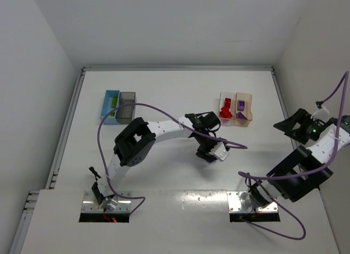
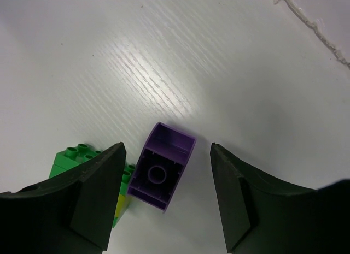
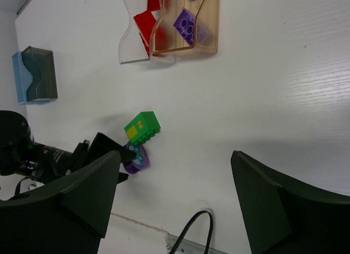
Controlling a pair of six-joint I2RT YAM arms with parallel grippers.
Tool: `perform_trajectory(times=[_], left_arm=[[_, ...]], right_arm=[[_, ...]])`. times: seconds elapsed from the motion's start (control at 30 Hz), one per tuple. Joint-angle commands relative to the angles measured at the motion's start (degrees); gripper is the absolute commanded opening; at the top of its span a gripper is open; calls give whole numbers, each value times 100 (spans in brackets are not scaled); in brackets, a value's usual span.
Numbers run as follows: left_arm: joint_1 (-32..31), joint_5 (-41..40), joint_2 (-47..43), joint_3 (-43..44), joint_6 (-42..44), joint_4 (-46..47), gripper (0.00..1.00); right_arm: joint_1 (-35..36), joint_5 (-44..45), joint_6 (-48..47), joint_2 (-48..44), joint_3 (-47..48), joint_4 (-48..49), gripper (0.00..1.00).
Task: Sort the legos into containers by color
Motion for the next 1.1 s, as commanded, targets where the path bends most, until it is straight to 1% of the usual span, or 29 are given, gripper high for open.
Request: perform_trajectory(times=[0.0, 0.03, 0.17, 0.2, 0.27, 0.3, 0.37, 0.43, 0.47, 0.5, 0.57, 0.6, 0.67, 0.7, 0.73, 0.77, 0.8, 0.83, 0.87, 0.9, 0.93, 0.97, 1.0, 1.03, 1.07], left_arm=[[-84, 168, 91, -103, 300, -32, 68], [-84, 89, 91, -165, 301, -32, 68], [-84, 36, 144, -165, 371, -32, 61], [-84, 36, 205, -165, 371, -32, 56], [-84, -26, 206, -113, 284, -32, 48], [-84, -87, 258, -113, 197, 20, 37], [-32, -87, 258, -51, 47, 21, 28], [-31, 0, 66, -51, -278, 205, 24], [-31, 62, -170, -112, -418, 258, 23], [-31, 141, -311, -113, -750, 258, 23], [144, 553, -715, -113, -1208, 512, 22], [223, 859, -813, -113, -1785, 757, 22], [390, 1107, -945, 202, -2525, 1065, 22], [582, 1204, -946, 308, -3364, 1493, 22], [680, 1274, -998, 388, -3903, 1846, 22], [777, 1275, -998, 449, -4474, 2275, 22], [943, 1136, -998, 537, -5637, 3176, 22], [1023, 847, -816, 625, -6084, 3533, 22], [1093, 636, -675, 948, -6489, 3815, 22], [1216, 433, -482, 1212, -7163, 4001, 22], [1278, 249, 7, 1536, -7457, 4203, 22], [1331, 195, 282, 1870, -7764, 4292, 22], [1383, 125, 563, 2613, -8054, 4345, 22], [1384, 46, 836, 2986, -8518, 4345, 22], [1384, -16, 1387, 3695, -8862, 4415, 22]], right_arm=[[-90, -290, -335, -12, 363, -69, 83], [-142, -290, -396, -12, 364, -139, 83], [-195, -290, -449, 41, 416, -192, 83], [-195, -290, -449, 41, 416, -245, 83], [-248, -343, -510, 93, 416, -245, 83], [-248, -343, -511, 93, 416, -245, 83], [-301, -343, -580, 93, 416, -298, 83], [-362, -343, -642, 93, 416, -298, 83], [-362, -343, -695, 93, 416, -359, 83], [-414, -465, -765, 93, 416, -412, 83], [-415, -641, -1019, 41, 364, -604, 83], [-415, -703, -1116, 41, 364, -693, 83], [-468, -835, -1292, 41, 364, -886, 83], [-468, -835, -1354, 41, 311, -965, 83], [-468, -888, -1442, 41, 311, -1062, 83], [-468, -949, -1529, 41, 311, -1158, 83], [-468, -950, -1739, 41, 311, -1385, 83], [-468, -950, -1863, 41, 311, -1518, 83], [-398, -1002, -2160, 41, 311, -1798, 83], [-345, -1002, -2215, 41, 311, -1853, 83], [-345, -1002, -2216, -46, 311, -1854, 83], [-345, -1002, -2216, -186, 311, -1906, 83], [-275, -1002, -2312, -301, 363, -1906, 83], [-196, -1002, -2313, -407, 364, -1906, 83], [-82, -941, -2313, -564, 364, -1906, 83]])
